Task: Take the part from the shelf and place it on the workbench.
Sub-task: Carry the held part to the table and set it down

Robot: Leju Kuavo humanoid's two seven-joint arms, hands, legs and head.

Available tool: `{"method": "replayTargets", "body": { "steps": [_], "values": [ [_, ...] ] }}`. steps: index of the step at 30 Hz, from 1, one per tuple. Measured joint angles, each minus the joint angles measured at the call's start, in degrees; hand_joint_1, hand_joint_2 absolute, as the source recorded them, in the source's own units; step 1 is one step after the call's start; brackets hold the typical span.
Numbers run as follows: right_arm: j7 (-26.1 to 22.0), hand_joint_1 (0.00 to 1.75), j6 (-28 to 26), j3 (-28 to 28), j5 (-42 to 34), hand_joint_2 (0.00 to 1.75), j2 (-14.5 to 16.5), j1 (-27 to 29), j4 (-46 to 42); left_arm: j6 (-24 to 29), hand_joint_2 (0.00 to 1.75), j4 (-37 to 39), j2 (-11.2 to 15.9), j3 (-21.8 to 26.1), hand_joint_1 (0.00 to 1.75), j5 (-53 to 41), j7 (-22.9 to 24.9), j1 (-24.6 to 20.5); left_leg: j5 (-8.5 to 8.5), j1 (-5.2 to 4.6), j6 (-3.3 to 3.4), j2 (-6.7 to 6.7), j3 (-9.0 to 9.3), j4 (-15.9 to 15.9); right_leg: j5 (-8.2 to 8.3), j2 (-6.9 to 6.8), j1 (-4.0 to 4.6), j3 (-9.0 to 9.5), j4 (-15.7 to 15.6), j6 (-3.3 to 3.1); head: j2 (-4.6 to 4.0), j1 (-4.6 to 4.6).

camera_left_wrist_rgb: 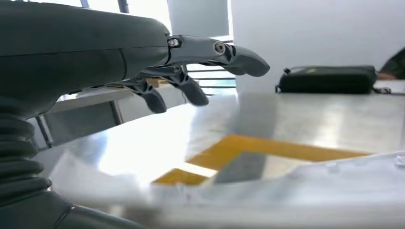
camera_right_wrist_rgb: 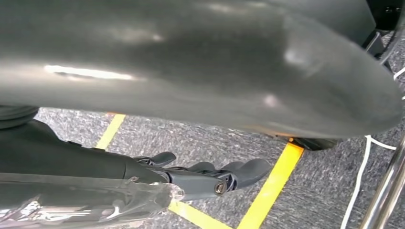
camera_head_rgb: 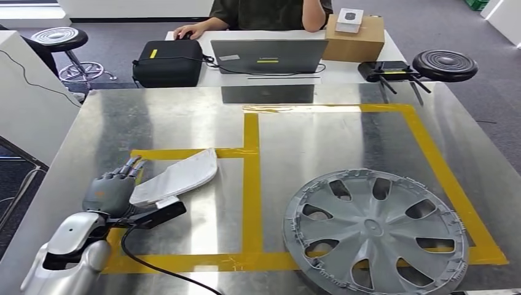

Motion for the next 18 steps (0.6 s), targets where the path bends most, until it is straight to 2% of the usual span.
{"method": "replayTargets", "body": {
  "steps": [1,2,4,5,6,7,9,10,11,12,15,16,17,18],
  "values": [
    [0.21,0.00,-0.04,0.00,-0.46,0.00,0.01,0.04,-0.09,0.37,0.00,-1.44,-0.68,1.01,0.00,0.01,-0.57,0.50,0.18,0.19,0.17,0.08,0.10,-0.24,-1.44,-0.06,0.00,-0.68,1.75,0.20,0.00,0.09],
    [0.42,0.00,-0.08,-0.01,-0.88,0.00,0.00,0.07,-0.17,0.64,0.00,-2.66,-1.28,1.98,0.00,0.03,-1.00,0.96,0.29,0.33,0.27,0.16,0.16,-0.37,-3.53,-0.16,-0.06,-1.85,4.79,0.39,0.00,0.16],
    [0.85,0.00,-0.08,-0.01,-1.68,0.00,-0.01,0.09,-0.22,1.16,0.00,-4.43,-2.19,3.61,0.00,0.10,-1.65,1.81,0.33,0.38,0.30,0.21,0.08,-0.38,-7.64,-0.27,-0.28,-4.66,12.57,0.77,0.00,0.22],
    [1.03,0.00,-0.11,-0.01,-2.12,0.00,-0.01,0.09,-0.24,1.51,0.00,-5.17,-2.61,4.29,0.00,0.22,-1.89,2.25,0.36,0.40,0.25,0.24,0.03,-0.38,-8.61,-0.29,-0.39,-5.44,15.22,0.90,0.00,0.20],
    [1.14,0.00,-0.15,0.03,-2.59,0.00,-0.01,0.09,-0.27,1.92,0.00,-5.89,-3.06,4.93,0.00,0.38,-2.07,2.67,0.42,0.43,0.16,0.24,-0.02,-0.36,-8.49,-0.30,-0.48,-5.21,15.76,1.00,0.00,0.21],
    [1.25,0.00,-0.21,0.17,-3.18,0.00,-0.01,0.09,-0.35,2.45,0.00,-6.72,-3.58,5.62,0.00,0.75,-2.27,3.09,0.49,0.50,0.01,0.23,-0.05,-0.35,-7.43,-0.32,-0.57,-3.86,14.06,1.07,0.00,0.20],
    [1.54,0.00,-0.47,0.61,-4.50,0.00,-0.01,0.09,-0.57,3.45,0.00,-8.43,-4.52,7.14,0.00,1.95,-2.75,3.85,0.62,0.66,-0.45,0.20,-0.06,-0.25,-4.48,-0.34,-0.82,0.92,6.57,1.24,0.00,0.21],
    [1.69,0.00,-0.59,0.81,-5.01,0.00,0.00,0.08,-0.66,3.78,0.00,-9.04,-4.84,7.71,0.00,2.52,-2.98,4.09,0.65,0.71,-0.65,0.19,-0.06,-0.19,-3.61,-0.34,-0.92,2.83,3.46,1.33,0.00,0.21],
    [1.96,0.00,-0.72,1.18,-5.77,0.00,0.02,0.13,-0.76,3.99,0.00,-9.79,-5.20,8.60,0.00,3.36,-3.45,4.43,0.70,0.68,-0.97,0.15,-0.15,-0.11,-3.22,-0.18,-0.90,4.17,1.38,1.10,0.00,0.15],
    [2.30,0.00,-0.81,1.60,-6.56,0.00,0.04,0.24,-0.88,4.12,0.00,-10.47,-5.60,9.61,0.00,4.37,-4.13,4.74,0.79,0.61,-1.26,0.12,-0.23,0.01,-3.37,-0.02,-0.84,4.57,0.63,0.78,0.00,0.11],
    [3.80,0.00,-1.02,3.57,-9.68,0.00,0.11,0.88,-1.40,4.35,0.00,-12.03,-7.34,14.70,0.00,9.81,-8.11,6.06,1.17,0.62,-2.37,-0.03,-0.59,0.32,-3.36,0.22,-0.58,4.40,0.17,-0.71,0.00,0.00],
    [4.21,0.00,-1.02,4.24,-10.45,0.00,0.14,1.11,-1.58,4.17,0.00,-12.11,-7.94,17.00,0.00,12.17,-9.91,6.43,0.58,0.70,-2.72,-0.05,-0.87,0.78,-3.08,0.12,-0.58,4.09,0.20,-1.22,0.00,-0.09],
    [4.51,0.00,-0.97,4.85,-10.97,0.00,0.16,1.31,-1.76,3.57,0.00,-12.00,-8.55,19.91,0.00,15.05,-12.09,6.61,-0.88,0.77,-3.04,-0.06,-1.49,2.15,-2.73,-0.02,-0.61,3.70,0.15,-1.74,0.00,-0.21],
    [4.74,0.00,-0.92,5.37,-11.29,0.00,0.19,1.45,-1.91,2.69,0.00,-11.67,-9.12,23.34,0.00,18.14,-14.56,6.53,-3.16,0.82,-3.36,-0.06,-2.58,4.78,-2.31,-0.20,-0.63,3.14,0.10,-2.19,0.00,-0.37]
  ]
}}
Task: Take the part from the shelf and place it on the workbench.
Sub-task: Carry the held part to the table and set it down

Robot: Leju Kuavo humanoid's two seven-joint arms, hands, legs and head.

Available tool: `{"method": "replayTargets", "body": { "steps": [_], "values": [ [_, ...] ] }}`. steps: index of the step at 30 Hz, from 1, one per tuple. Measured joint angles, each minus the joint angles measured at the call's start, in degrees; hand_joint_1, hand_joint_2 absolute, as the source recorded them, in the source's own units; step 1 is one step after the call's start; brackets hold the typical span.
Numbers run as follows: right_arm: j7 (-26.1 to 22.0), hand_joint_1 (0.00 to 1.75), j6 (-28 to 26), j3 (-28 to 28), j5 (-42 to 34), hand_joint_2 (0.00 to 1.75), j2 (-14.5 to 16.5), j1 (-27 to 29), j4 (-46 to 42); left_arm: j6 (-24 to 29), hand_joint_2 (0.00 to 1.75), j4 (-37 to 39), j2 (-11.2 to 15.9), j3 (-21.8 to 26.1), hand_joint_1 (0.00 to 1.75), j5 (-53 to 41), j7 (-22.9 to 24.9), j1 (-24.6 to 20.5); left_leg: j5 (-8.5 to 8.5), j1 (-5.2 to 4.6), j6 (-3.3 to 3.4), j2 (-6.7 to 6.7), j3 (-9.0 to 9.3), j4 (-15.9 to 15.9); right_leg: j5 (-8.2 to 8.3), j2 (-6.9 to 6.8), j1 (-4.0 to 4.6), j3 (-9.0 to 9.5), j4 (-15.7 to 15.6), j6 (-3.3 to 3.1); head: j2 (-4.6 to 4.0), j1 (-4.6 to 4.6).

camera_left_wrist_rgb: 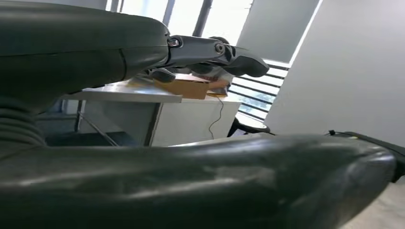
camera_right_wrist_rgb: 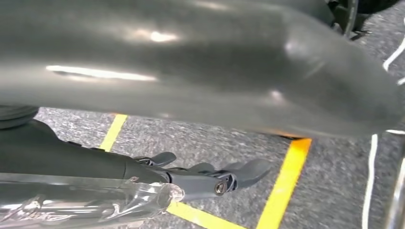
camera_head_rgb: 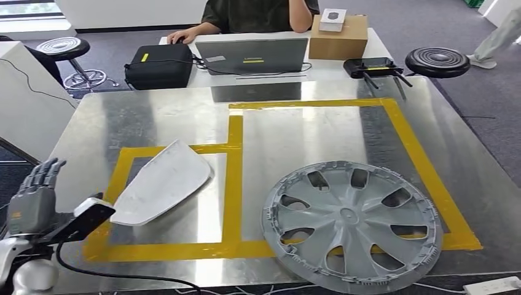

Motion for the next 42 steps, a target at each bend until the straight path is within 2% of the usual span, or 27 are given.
{"method": "replayTargets", "body": {
  "steps": [2,3,4,6,7,9,10,12,13,15,17,18,19,20,21,23,25,26,30,32,34,35,36,37,39,41,42],
  "values": [
    [0.27,0.00,0.11,0.66,-0.20,0.00,-0.01,0.07,-0.18,-2.07,0.00,1.30,-1.05,7.28,0.00,5.09,-4.81,-0.56,-4.97,0.00,-0.46,0.00,-2.76,7.36,0.83,-0.43,0.16,-1.31,0.02,-0.48,0.00,-0.29],
    [0.31,0.00,0.13,0.81,-0.17,0.00,-0.01,0.08,-0.21,-3.01,0.00,2.14,-1.54,10.59,0.00,6.58,-6.59,-0.86,-6.33,0.00,-0.57,0.00,-3.59,10.28,1.26,-0.77,0.25,-1.97,0.04,-0.55,0.00,-0.36],
    [0.31,0.00,0.16,0.92,-0.11,0.00,-0.02,0.11,-0.23,-4.01,0.00,3.00,-1.98,13.48,0.00,7.66,-7.84,-1.21,-6.45,0.00,-0.59,0.01,-3.53,11.51,1.68,-1.21,0.34,-2.59,0.06,-0.56,0.00,-0.40],
    [0.19,0.00,0.26,1.05,0.10,0.00,-0.02,0.17,-0.29,-6.47,0.00,5.34,-2.78,19.08,0.00,10.18,-9.93,-2.51,-3.93,0.00,-0.50,0.39,-0.21,8.06,2.52,-2.35,0.45,-3.68,0.09,-0.45,0.00,-0.45],
    [0.11,0.00,0.33,1.08,0.22,0.00,-0.02,0.18,-0.35,-7.48,0.00,6.95,-3.08,21.91,0.00,11.41,-11.09,-3.41,-2.62,-0.01,-0.43,1.36,2.81,4.13,2.93,-2.93,0.51,-4.05,0.12,-0.32,0.00,-0.47],
    [-0.03,0.00,0.45,1.10,0.44,0.00,-0.02,0.28,-0.55,-8.76,0.00,10.38,-3.55,27.11,0.00,13.25,-12.96,-5.12,-1.77,-0.24,-0.06,3.49,8.03,-3.43,3.64,-4.01,0.71,-4.50,0.21,0.15,0.01,-0.57],
    [-0.06,0.00,0.49,1.11,0.51,0.00,-0.02,0.33,-0.65,-9.13,0.00,12.07,-3.74,29.16,0.00,13.97,-13.34,-5.83,-1.92,-0.39,0.28,4.03,9.21,-5.40,3.98,-4.57,0.78,-4.51,0.23,0.44,0.01,-0.65],
    [-0.10,0.00,0.51,1.13,0.66,0.00,-0.02,0.35,-0.71,-9.34,0.00,16.38,-4.03,32.82,0.00,15.61,-13.21,-7.19,-1.54,-0.61,1.24,3.06,8.94,-6.04,4.60,-5.79,0.68,-4.39,0.09,1.06,0.02,-0.65],
    [-0.09,0.00,0.48,1.14,0.78,0.00,-0.04,0.32,-0.69,-8.82,0.00,19.51,-4.07,34.73,0.00,16.41,-13.07,-7.90,-1.07,-0.59,1.69,2.51,8.57,-6.06,4.25,-5.65,0.53,-4.53,0.32,1.43,0.02,-0.66],
    [-0.05,0.00,0.24,1.14,1.10,0.00,-0.09,0.29,-0.61,-7.11,0.00,27.05,-3.92,38.13,0.00,17.66,-12.82,-9.23,0.13,-0.42,2.54,1.42,7.51,-6.14,0.68,-3.72,0.34,-5.53,3.30,2.11,0.02,-0.57],
    [-0.04,0.00,-0.05,1.11,1.66,0.00,-0.11,0.27,-0.52,-5.27,0.00,34.98,-3.60,40.48,0.00,18.34,-12.14,-10.38,1.36,-0.38,2.97,0.19,6.05,-6.07,-5.01,-1.54,0.30,-7.23,10.10,2.38,0.02,-0.55],
    [-0.06,0.00,-0.11,1.09,2.06,0.00,-0.11,0.24,-0.48,-4.43,0.00,38.76,-3.41,41.37,0.00,18.35,-11.58,-10.81,2.00,-0.41,3.04,-0.49,5.24,-6.03,-6.73,-1.14,0.38,-7.75,13.39,2.36,0.02,-0.55],
    [-0.12,0.00,-0.16,1.06,2.55,0.00,-0.11,0.22,-0.45,-3.70,0.00,42.05,-3.27,42.06,0.00,18.11,-10.87,-11.13,2.63,-0.45,3.06,-1.20,4.43,-5.99,-7.25,-0.94,0.48,-7.66,15.41,2.24,0.02,-0.56],
    [-0.26,0.00,-0.17,1.03,3.27,0.00,-0.11,0.17,-0.39,-2.90,0.00,45.63,-3.07,42.66,0.00,17.48,-9.89,-11.35,3.24,-0.51,3.03,-1.93,3.64,-5.95,-6.58,-0.77,0.61,-6.62,15.50,2.02,0.02,-0.56],
    [-0.45,0.00,-0.23,0.95,4.19,0.00,-0.11,0.08,-0.27,-2.05,0.00,49.25,-2.85,43.11,0.00,16.48,-8.68,-11.54,3.84,-0.56,2.96,-2.68,2.92,-5.92,-5.13,-0.43,0.75,-4.45,13.30,1.67,0.02,-0.56],
    [-0.86,0.00,-0.42,0.70,6.26,0.00,-0.13,-0.35,0.09,-0.31,0.00,56.37,-2.34,43.58,0.00,13.68,-5.54,-11.90,4.96,-0.63,2.67,-4.14,1.68,-5.84,-3.17,1.67,0.96,1.65,5.02,0.65,0.02,-0.60],
    [-1.11,0.00,-0.73,0.36,7.95,0.00,-0.15,-1.00,0.69,0.99,0.00,62.32,-1.88,43.61,0.00,10.71,-2.37,-12.27,5.98,-0.54,2.23,-5.26,0.85,-5.74,-3.41,3.80,1.02,5.52,-1.35,0.14,0.02,-0.62],
    [-1.16,0.00,-0.86,0.23,8.50,0.00,-0.17,-1.25,0.98,1.33,0.00,64.41,-1.78,43.58,0.00,9.61,-1.25,-12.39,6.33,-0.48,2.02,-5.57,0.63,-5.71,-3.79,4.28,1.01,6.00,-2.56,0.11,0.02,-0.63],
    [-1.18,0.00,-1.08,0.03,9.28,0.00,-0.18,-1.54,1.50,1.57,0.00,67.61,-1.57,43.45,0.00,7.87,0.62,-12.60,6.78,-0.32,1.71,-6.04,0.46,-5.73,-3.68,3.87,1.16,5.71,-2.75,0.22,0.02,-0.57],
    [-1.13,0.00,-1.99,-0.33,11.87,0.00,-0.31,-2.60,3.41,-0.42,0.00,75.28,-1.16,42.09,0.00,3.85,4.16,-12.81,2.29,-0.15,0.81,-3.90,-1.66,-1.02,-2.29,1.64,0.93,4.60,-2.81,-0.34,0.02,-1.05],
    [-0.92,0.00,-3.23,-0.65,15.10,0.00,-0.56,-4.05,6.01,-4.15,0.00,83.38,-0.98,40.14,0.00,-0.55,5.76,-13.21,-3.84,0.17,-0.31,-1.15,-4.56,7.44,-0.35,-1.44,0.65,2.73,-2.91,-0.77,0.02,-1.54],
    [-0.72,0.00,-3.63,-0.67,15.81,0.00,-0.68,-4.62,6.93,-5.55,0.00,84.76,-1.04,39.40,0.00,-1.88,4.79,-13.39,-4.51,0.41,-0.64,-0.79,-4.94,10.21,0.21,-2.42,0.62,1.95,-2.84,-0.64,0.02,-1.52],
    [-0.40,0.00,-4.06,-0.69,16.28,0.00,-0.79,-5.32,7.85,-6.49,0.00,85.90,-1.05,38.49,0.00,-3.60,4.13,-13.42,-3.77,0.64,-0.94,-0.60,-4.48,11.35,0.73,-3.27,0.55,1.13,-2.72,-0.45,0.02,-1.55],
    [-0.03,0.00,-4.50,-0.74,16.55,0.00,-0.87,-6.08,8.78,-7.05,0.00,86.83,-1.02,37.42,0.00,-5.40,3.89,-13.36,-2.16,0.87,-1.24,-0.36,-3.06,10.62,1.19,-4.05,0.42,0.31,-2.52,-0.18,0.02,-1.55],
    [0.54,0.00,-5.20,-0.84,16.69,0.00,-1.01,-7.47,10.21,-7.42,0.00,88.30,-1.06,35.22,0.00,-7.94,4.14,-13.37,0.29,1.28,-1.89,1.78,2.64,4.19,1.90,-5.39,0.25,-1.15,-1.80,0.57,0.02,-1.67],
    [0.77,0.00,-5.50,-0.91,16.79,0.00,-1.13,-8.45,11.21,-7.48,0.00,89.37,-1.14,33.48,0.00,-8.69,4.31,-13.78,-0.36,1.18,-1.61,4.20,7.50,-2.92,2.49,-6.77,0.37,-2.16,-0.92,1.45,0.02,-1.79],
    [0.84,0.00,-5.56,-0.94,16.82,0.00,-1.17,-8.83,11.57,-7.47,0.00,89.75,-1.10,32.89,0.00,-8.77,4.34,-13.95,-0.95,1.02,-1.07,4.56,8.29,-4.67,2.85,-7.47,0.45,-2.45,-0.69,1.86,0.02,-1.81]
  ]
}}
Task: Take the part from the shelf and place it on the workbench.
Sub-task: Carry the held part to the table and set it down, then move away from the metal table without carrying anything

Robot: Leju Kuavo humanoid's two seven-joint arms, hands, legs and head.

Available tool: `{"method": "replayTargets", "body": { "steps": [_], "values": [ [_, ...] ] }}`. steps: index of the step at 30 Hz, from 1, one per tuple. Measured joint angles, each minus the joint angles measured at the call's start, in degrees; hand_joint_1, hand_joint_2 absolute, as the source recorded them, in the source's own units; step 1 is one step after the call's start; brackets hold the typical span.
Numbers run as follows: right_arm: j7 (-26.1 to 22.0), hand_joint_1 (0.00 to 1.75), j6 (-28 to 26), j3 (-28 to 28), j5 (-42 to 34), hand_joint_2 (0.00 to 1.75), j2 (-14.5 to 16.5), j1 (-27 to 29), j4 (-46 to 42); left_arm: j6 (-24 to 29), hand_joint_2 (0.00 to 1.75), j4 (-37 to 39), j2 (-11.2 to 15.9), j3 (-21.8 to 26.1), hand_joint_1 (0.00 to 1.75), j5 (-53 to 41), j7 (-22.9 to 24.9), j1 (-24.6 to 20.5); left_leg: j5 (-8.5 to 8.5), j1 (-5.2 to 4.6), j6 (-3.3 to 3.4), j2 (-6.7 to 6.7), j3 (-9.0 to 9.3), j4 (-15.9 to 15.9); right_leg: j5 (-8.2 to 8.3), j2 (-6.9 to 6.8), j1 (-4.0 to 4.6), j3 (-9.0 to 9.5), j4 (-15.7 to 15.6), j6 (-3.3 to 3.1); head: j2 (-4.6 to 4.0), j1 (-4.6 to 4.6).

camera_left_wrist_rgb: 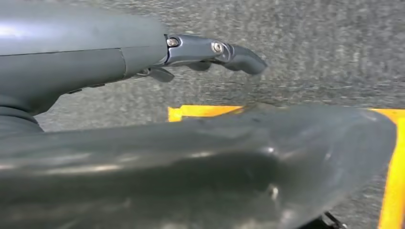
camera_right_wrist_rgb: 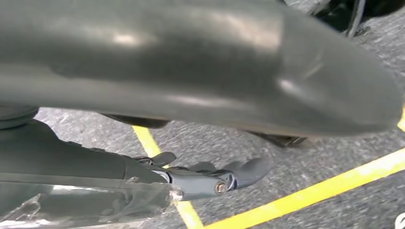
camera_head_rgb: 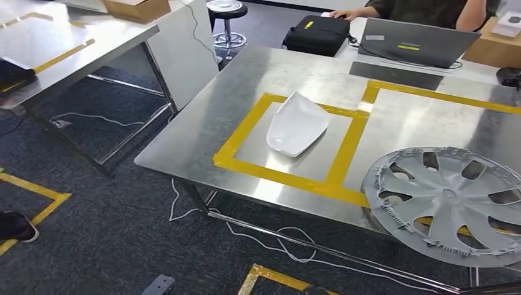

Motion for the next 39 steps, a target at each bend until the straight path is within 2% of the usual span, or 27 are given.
{"method": "replayTargets", "body": {
  "steps": [2,3,5,7,8,9,10,12,14,15,17,18,19,22,23,24,25,27,28,30,32,33,34,35,37,38,39],
  "values": [
    [0.08,0.00,-0.07,-0.10,0.04,0.00,-0.03,-0.57,0.73,-0.07,0.00,0.69,0.08,-0.72,0.00,-0.08,0.16,0.27,0.03,-0.24,1.51,-1.07,-0.91,-0.48,0.53,-0.77,-0.32,-0.23,0.13,0.79,-0.01,0.07],
    [0.12,0.00,-0.10,-0.17,0.08,0.00,-0.06,-0.68,1.07,-0.21,0.00,0.94,0.30,-0.92,0.00,-0.09,0.28,0.62,0.51,-0.31,2.15,-1.65,-1.43,-0.39,-0.29,0.23,-0.54,-0.45,0.60,1.14,-0.01,0.10],
    [0.34,0.00,-0.25,-0.37,0.20,0.00,-0.16,-0.74,1.71,-0.90,0.00,1.37,0.46,-1.22,0.00,0.22,0.57,0.89,1.77,-0.47,3.24,-2.91,-2.74,-0.39,-4.87,3.82,-0.72,-1.73,4.76,1.52,-0.01,0.25],
    [0.58,0.00,-0.35,-0.57,0.45,0.00,-0.24,-0.86,2.19,-2.35,0.00,1.81,0.40,-1.40,0.00,0.90,1.46,0.55,3.25,-0.91,3.83,-4.53,-4.51,-0.37,-10.29,6.21,-0.32,-3.63,12.20,1.19,0.00,0.52],
    [0.66,0.00,-0.29,-0.62,0.64,0.00,-0.26,-1.00,2.39,-3.30,0.00,2.05,0.35,-1.41,0.00,1.14,2.12,0.43,3.98,-1.16,3.99,-5.33,-5.46,-0.35,-11.51,6.57,-0.02,-4.03,15.05,0.83,0.00,0.62],
    [0.73,0.00,-0.18,-0.65,0.90,0.00,-0.27,-1.17,2.57,-4.40,0.00,2.32,0.32,-1.40,0.00,1.25,2.82,0.45,4.71,-1.40,4.09,-6.10,-6.36,-0.33,-11.42,6.74,0.31,-3.59,16.18,0.35,0.00,0.64],
    [0.82,0.00,-0.06,-0.65,1.15,0.00,-0.28,-1.34,2.72,-5.31,0.00,2.58,0.30,-1.40,0.00,1.25,3.34,0.54,5.42,-1.61,4.15,-6.87,-7.20,-0.31,-10.20,6.95,0.67,-2.11,15.26,-0.23,0.00,0.63],
    [0.99,0.00,0.14,-0.64,1.50,0.00,-0.31,-1.76,2.93,-6.38,0.00,3.06,0.16,-1.39,0.00,1.17,3.85,0.64,6.87,-1.87,4.12,-8.46,-8.70,-0.27,-7.52,8.89,1.34,3.41,8.25,-1.71,0.00,0.61],
    [1.09,0.00,0.23,-0.64,1.60,0.00,-0.37,-2.18,3.08,-6.72,0.00,3.35,-0.06,-1.40,0.00,1.08,3.96,0.46,8.27,-1.96,3.84,-9.89,-9.70,-0.31,-7.34,11.40,1.56,8.28,0.56,-2.60,0.00,0.58],
    [1.14,0.00,0.26,-0.64,1.64,0.00,-0.40,-2.38,3.16,-6.92,0.00,3.44,-0.13,-1.40,0.00,0.99,4.04,0.39,8.92,-1.87,3.56,-10.50,-9.99,-0.40,-7.79,11.97,1.66,9.22,-1.34,-2.76,0.00,0.67],
    [1.25,0.00,0.30,-0.64,1.73,0.00,-0.37,-2.57,3.43,-7.28,0.00,3.64,-0.10,-1.41,0.00,0.75,4.33,0.55,10.16,-1.71,2.78,-11.71,-10.36,-0.79,-7.11,10.96,1.73,8.86,-1.94,-2.84,0.00,0.91],
    [1.32,0.00,0.31,-0.65,1.78,0.00,-0.35,-2.70,3.55,-7.28,0.00,3.71,-0.10,-1.43,0.00,0.60,4.46,0.74,9.85,-1.68,2.48,-11.33,-10.74,-0.61,-6.48,10.26,1.66,8.49,-2.07,-3.11,0.00,0.96],
    [1.39,0.00,0.32,-0.66,1.81,0.00,-0.34,-2.79,3.65,-7.09,0.00,3.77,-0.10,-1.48,0.00,0.38,4.57,0.93,8.23,-1.69,2.15,-10.22,-11.33,0.42,-5.70,9.48,1.52,7.92,-2.26,-3.41,0.00,0.73],
    [1.63,0.00,0.24,-0.67,1.79,0.00,-0.34,-2.66,3.80,-5.76,0.00,3.80,-0.14,-1.86,0.00,-0.49,4.62,0.87,-0.93,-1.20,0.88,-5.92,-14.01,9.79,-3.61,6.67,1.38,5.76,-2.44,-3.73,0.00,0.08],
    [1.69,0.00,0.16,-0.67,1.75,0.00,-0.34,-2.51,3.82,-5.43,0.00,3.80,-0.14,-1.99,0.00,-0.72,4.55,0.77,-2.40,-0.88,0.40,-5.45,-14.59,13.37,-2.96,5.60,1.37,4.96,-2.38,-3.59,0.00,0.08],
    [1.70,0.00,0.10,-0.67,1.72,0.00,-0.34,-2.41,3.84,-5.26,0.00,3.80,-0.14,-2.08,0.00,-0.87,4.43,0.73,-2.32,-0.53,-0.06,-5.21,-14.56,15.86,-2.33,4.55,1.35,4.08,-2.29,-3.42,0.00,0.08],
    [1.71,0.00,0.04,-0.67,1.69,0.00,-0.34,-2.37,3.85,-5.18,0.00,3.80,-0.14,-2.13,0.00,-1.01,4.28,0.76,-1.01,-0.17,-0.49,-5.05,-13.69,16.71,-1.71,3.58,1.30,3.06,-2.11,-3.19,0.00,0.07],
    [1.71,0.00,-0.03,-0.67,1.67,0.00,-0.36,-2.39,3.87,-5.10,0.00,3.81,-0.14,-2.16,0.00,-1.15,3.93,0.80,1.72,0.47,-1.32,-3.72,-8.95,12.67,-0.73,1.97,1.18,1.19,-1.40,-2.57,0.00,0.04],
    [1.69,0.00,-0.08,-0.67,1.67,0.00,-0.40,-2.40,3.87,-5.06,0.00,3.80,-0.15,-2.17,0.00,-1.20,3.76,0.70,1.75,0.64,-1.56,-2.36,-5.47,8.44,-0.43,1.26,1.17,0.34,-0.81,-2.21,0.00,-0.10],
    [1.68,0.00,-0.20,-0.69,1.68,0.00,-0.50,-2.43,3.89,-4.97,0.00,3.80,-0.26,-2.21,0.00,-1.22,3.47,0.27,0.00,0.30,-0.75,-0.37,-0.71,1.41,0.31,-0.11,1.10,-0.92,0.24,-1.41,0.00,-0.32],
    [1.66,0.00,-0.27,-0.73,1.69,0.00,-0.56,-2.43,3.97,-4.89,0.00,3.81,-0.34,-2.23,0.00,-1.18,3.32,0.32,-0.45,-0.45,1.05,-0.88,-0.54,-0.52,1.31,-1.39,0.65,-1.63,0.52,-0.67,0.00,-0.38],
    [1.64,0.00,-0.29,-0.75,1.69,0.00,-0.56,-2.40,4.03,-4.77,0.00,3.81,-0.31,-2.22,0.00,-1.13,3.25,0.64,0.07,-0.62,1.85,-1.36,-1.14,-0.44,1.21,-1.05,0.31,-1.90,0.67,-0.29,0.00,-0.42],
    [1.63,0.00,-0.29,-0.78,1.69,0.00,-0.56,-2.29,4.09,-4.57,0.00,3.81,-0.22,-2.20,0.00,-1.08,3.14,0.99,0.64,-0.70,2.57,-1.88,-1.69,-0.47,0.04,0.22,0.04,-2.27,1.49,0.06,0.00,-0.43],
    [1.63,0.00,-0.32,-0.81,1.69,0.00,-0.56,-2.09,4.14,-4.37,0.00,3.81,-0.15,-2.19,0.00,-1.03,2.94,1.20,1.31,-0.71,3.22,-2.45,-2.36,-0.53,-2.16,2.07,-0.13,-2.91,3.42,0.34,0.00,-0.44],
    [1.60,0.00,-0.37,-0.93,1.69,0.00,-0.61,-1.62,4.16,-4.07,0.00,3.81,-0.15,-2.17,0.00,-1.01,2.49,1.16,2.80,-0.82,3.90,-3.97,-4.02,-0.51,-8.09,5.72,-0.14,-4.66,10.34,0.47,0.00,-0.29],
    [1.58,0.00,-0.39,-1.01,1.69,0.00,-0.64,-1.44,4.17,-4.03,0.00,3.81,-0.21,-2.17,0.00,-1.02,2.32,1.07,3.58,-0.93,4.03,-4.79,-4.95,-0.49,-10.08,6.47,0.00,-5.27,13.92,0.35,0.00,-0.21],
    [1.53,0.00,-0.39,-1.09,1.69,0.00,-0.68,-1.35,4.17,-4.01,0.00,3.81,-0.26,-2.17,0.00,-1.06,2.25,1.06,4.37,-1.04,4.06,-5.60,-5.91,-0.47,-10.75,6.81,0.16,-5.25,16.24,0.13,0.00,-0.15]
  ]
}}
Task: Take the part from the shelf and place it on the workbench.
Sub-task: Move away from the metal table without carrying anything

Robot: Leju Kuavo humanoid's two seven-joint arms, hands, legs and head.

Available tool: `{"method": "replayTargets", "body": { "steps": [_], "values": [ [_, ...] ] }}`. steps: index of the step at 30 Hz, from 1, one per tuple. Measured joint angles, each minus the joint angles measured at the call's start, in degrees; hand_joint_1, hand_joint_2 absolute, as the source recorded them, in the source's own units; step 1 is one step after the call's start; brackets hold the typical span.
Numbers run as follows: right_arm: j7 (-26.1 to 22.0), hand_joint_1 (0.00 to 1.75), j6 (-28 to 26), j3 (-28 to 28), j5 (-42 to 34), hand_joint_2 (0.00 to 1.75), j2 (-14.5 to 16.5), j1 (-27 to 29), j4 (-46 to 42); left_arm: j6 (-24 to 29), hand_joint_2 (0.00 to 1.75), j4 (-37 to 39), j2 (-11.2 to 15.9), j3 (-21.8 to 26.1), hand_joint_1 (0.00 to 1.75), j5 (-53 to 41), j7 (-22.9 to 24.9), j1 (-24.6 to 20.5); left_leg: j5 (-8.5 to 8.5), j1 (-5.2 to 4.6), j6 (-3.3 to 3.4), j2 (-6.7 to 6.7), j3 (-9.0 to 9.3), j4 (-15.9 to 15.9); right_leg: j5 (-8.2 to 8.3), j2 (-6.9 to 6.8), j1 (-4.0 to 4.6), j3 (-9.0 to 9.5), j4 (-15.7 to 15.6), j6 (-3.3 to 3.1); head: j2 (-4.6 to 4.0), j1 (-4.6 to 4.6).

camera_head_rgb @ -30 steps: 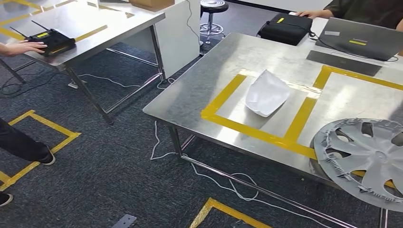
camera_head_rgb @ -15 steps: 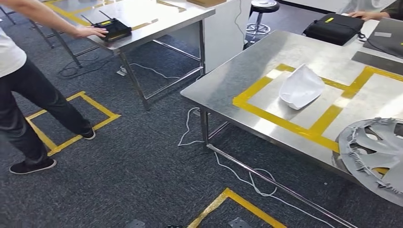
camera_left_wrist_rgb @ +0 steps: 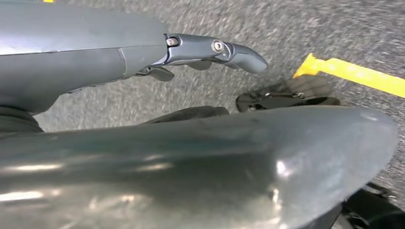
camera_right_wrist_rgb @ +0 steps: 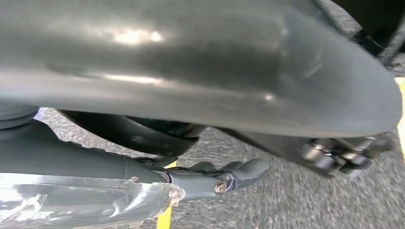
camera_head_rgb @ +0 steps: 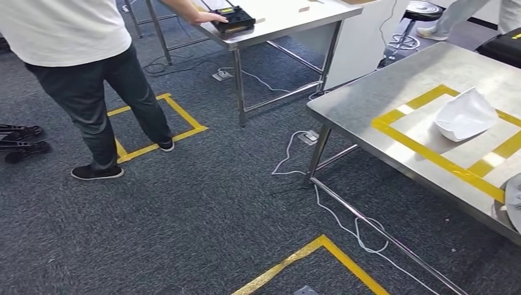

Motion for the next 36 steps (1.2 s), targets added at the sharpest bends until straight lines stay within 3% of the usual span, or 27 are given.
{"method": "replayTargets", "body": {
  "steps": [1,3,5,7,9,10,11,12,13,14,15,17,18,19,21,22,24,26,28,30,31,32,33,35,36],
  "values": [
    [-0.06,0.00,0.00,-0.08,0.00,0.00,-0.02,0.03,0.00,0.01,0.00,0.00,-0.02,0.00,0.00,-0.07,-0.01,0.06,0.77,-0.07,-0.04,-0.73,-0.94,0.02,0.58,0.17,0.17,0.88,0.51,-0.28,0.00,0.02],
    [-0.19,0.00,0.00,-0.19,0.02,0.00,-0.03,-0.02,-0.01,0.00,0.00,0.00,-0.06,0.00,0.00,-0.27,0.02,0.18,2.36,-0.08,-0.28,-2.26,-2.78,0.05,3.34,1.19,0.37,5.65,-4.24,-0.85,0.00,0.01],
    [-0.31,0.00,0.00,-0.24,0.11,0.00,-0.04,-0.12,-0.04,-0.01,0.00,0.00,-0.20,0.00,0.00,-0.48,0.07,0.16,3.92,-0.12,-0.74,-3.77,-4.11,0.12,3.49,4.18,0.31,12.21,-12.99,-1.30,0.00,-0.12],
    [-0.40,0.00,0.02,-0.26,0.27,0.00,-0.04,-0.16,-0.07,-0.01,0.00,0.00,-0.29,0.00,0.00,-0.61,0.11,0.17,5.40,-0.12,-1.40,-5.07,-4.60,-0.17,2.47,5.81,0.32,15.14,-17.80,-1.44,-0.01,-0.44],
    [-0.43,0.00,0.09,-0.28,0.40,0.00,-0.03,-0.12,-0.05,-0.02,0.00,0.00,-0.28,0.00,0.00,-0.69,0.18,0.41,6.39,-0.03,-2.07,-5.82,-4.93,-0.63,3.36,4.43,0.34,14.44,-18.05,-1.84,-0.01,-0.65],
    [-0.44,0.00,0.13,-0.29,0.47,0.00,-0.02,-0.12,-0.05,-0.03,0.00,0.00,-0.27,0.00,0.00,-0.74,0.27,0.54,5.40,-0.04,-2.28,-5.10,-5.37,-0.07,4.02,3.61,0.33,13.92,-18.04,-2.28,0.00,-0.81],
    [-0.44,0.00,0.16,-0.30,0.55,0.00,-0.02,-0.09,-0.05,-0.06,0.00,0.00,-0.27,0.00,0.00,-0.84,0.35,0.61,3.13,-0.09,-2.43,-3.88,-6.07,1.63,4.77,2.65,0.29,13.25,-18.13,-2.70,0.00,-0.98],
    [-0.45,0.00,0.18,-0.30,0.62,0.00,-0.02,-0.06,-0.05,-0.10,0.00,0.00,-0.27,0.00,0.00,-0.95,0.42,0.58,-0.25,-0.10,-2.53,-2.24,-7.00,4.60,5.53,1.67,0.32,12.57,-18.18,-3.02,0.00,-1.16],
    [-0.45,0.00,0.19,-0.31,0.69,0.00,-0.03,0.01,-0.06,-0.15,0.00,0.00,-0.28,0.00,0.00,-1.04,0.46,0.47,-3.71,-0.10,-2.71,-0.98,-7.95,8.41,6.25,0.74,0.42,11.76,-18.17,-3.20,0.00,-1.33],
    [-0.45,0.00,0.19,-0.31,0.75,0.00,-0.04,0.06,-0.07,-0.19,0.00,0.00,-0.28,0.00,0.00,-1.12,0.46,0.35,-6.09,-0.01,-2.92,-0.28,-8.71,12.36,6.96,-0.28,0.51,10.90,-18.12,-3.24,0.00,-1.40],
    [-0.45,0.00,0.20,-0.32,0.80,0.00,-0.05,0.09,-0.07,-0.21,0.00,0.00,-0.29,0.00,0.00,-1.14,0.50,0.27,-6.88,0.11,-3.13,0.10,-9.01,15.51,7.60,-1.28,0.56,10.00,-18.08,-3.19,0.00,-1.40],
    [-0.45,0.00,0.21,-0.32,0.86,0.00,-0.07,0.07,-0.07,-0.24,0.00,0.00,-0.29,0.00,0.00,-1.16,0.70,0.31,-4.53,0.36,-3.46,0.62,-7.34,17.19,8.71,-3.11,0.60,8.02,-17.94,-2.91,0.00,-1.48],
    [-0.45,0.00,0.22,-0.32,0.88,0.00,-0.07,0.05,-0.07,-0.25,0.00,0.00,-0.28,0.00,0.00,-1.18,0.85,0.35,-2.90,0.44,-3.57,1.28,-5.10,15.35,9.17,-3.94,0.60,7.17,-17.83,-2.68,0.00,-1.57],
    [-0.44,0.00,0.21,-0.32,0.90,0.00,-0.07,0.07,-0.07,-0.25,0.00,0.00,-0.28,0.00,0.00,-1.19,0.95,0.34,-2.29,0.44,-3.59,2.72,-1.76,11.94,9.58,-4.68,0.64,6.48,-17.67,-2.40,0.00,-1.70],
    [-0.45,0.00,0.20,-0.32,0.93,0.00,-0.07,0.12,-0.07,-0.16,0.00,0.00,-0.27,0.00,0.00,-1.14,0.79,0.11,-3.58,0.20,-3.17,5.47,4.98,3.35,10.22,-6.13,0.71,5.60,-16.98,-1.75,0.00,-1.90],
    [-0.47,0.00,0.17,-0.32,0.93,0.00,-0.07,0.08,-0.07,-0.08,0.00,0.00,-0.28,0.01,0.00,-1.03,0.45,-0.01,-4.67,-0.02,-2.72,6.07,6.91,0.41,10.56,-6.92,0.69,5.29,-16.66,-1.39,0.00,-1.93],
    [-0.56,0.00,0.14,-0.32,0.94,0.00,-0.07,-0.04,-0.07,0.08,0.00,0.00,-0.27,0.02,0.00,-0.78,-0.48,0.12,-5.27,-0.22,-1.57,5.03,7.29,-1.55,11.07,-8.10,0.47,4.79,-16.23,-0.72,0.00,-1.93],
    [-0.69,0.00,0.12,-0.33,0.94,0.00,-0.07,-0.04,-0.07,0.16,0.00,0.00,-0.16,0.07,0.00,-0.61,-1.32,0.61,-4.61,-0.12,-0.53,3.78,6.73,-1.59,9.52,-5.84,0.12,3.95,-14.31,-0.09,0.00,-1.80],
    [-0.79,0.00,0.11,-0.43,0.95,0.00,-0.08,0.30,-0.07,0.17,0.00,0.00,-0.10,0.11,0.00,-0.52,-1.90,0.67,-3.81,-0.11,0.18,2.39,6.09,-1.62,5.40,-1.87,-0.08,1.56,-7.73,0.40,0.00,-1.61],
    [-0.80,0.00,0.08,-0.63,0.96,0.00,-0.10,0.64,-0.07,0.14,0.00,0.00,-0.13,0.12,0.00,-0.48,-2.12,0.57,-3.08,-0.23,0.38,0.78,5.30,-1.60,2.25,-0.24,-0.03,-0.77,-0.83,0.48,0.00,-1.51],
    [-0.82,0.00,0.07,-0.73,0.97,0.00,-0.11,0.70,-0.07,0.11,0.00,0.00,-0.13,0.12,0.00,-0.46,-2.18,0.63,-2.76,-0.28,0.35,-0.02,4.99,-1.59,2.15,-0.03,0.02,-0.75,0.03,0.39,0.00,-1.49],
    [-0.85,0.00,0.04,-0.83,0.98,0.00,-0.11,0.69,-0.07,0.09,0.00,0.00,-0.13,0.13,0.00,-0.44,-2.26,0.72,-2.47,-0.30,0.26,-0.81,4.74,-1.58,3.07,0.11,0.04,0.47,-1.50,0.23,0.00,-1.51],
    [-0.88,0.00,0.03,-0.93,0.99,0.00,-0.11,0.66,-0.07,0.05,0.00,0.00,-0.14,0.13,0.00,-0.43,-2.36,0.78,-2.20,-0.29,0.13,-1.62,4.54,-1.56,4.63,0.56,0.03,2.71,-4.95,0.06,0.00,-1.53],
    [-0.94,0.00,0.01,-1.12,1.02,0.00,-0.11,0.59,-0.07,0.00,0.00,0.00,-0.22,0.13,0.00,-0.44,-2.61,0.75,-1.79,-0.30,-0.25,-3.13,4.11,-1.37,6.99,3.14,-0.21,7.75,-13.34,-0.35,0.00,-1.54],
    [-0.95,0.00,0.01,-1.17,1.03,0.00,-0.11,0.56,-0.07,-0.01,0.00,0.00,-0.27,0.13,0.00,-0.52,-2.72,0.68,-1.60,-0.26,-0.51,-3.76,3.76,-1.22,7.42,4.25,-0.29,9.27,-15.98,-0.51,0.00,-1.55]
  ]
}}
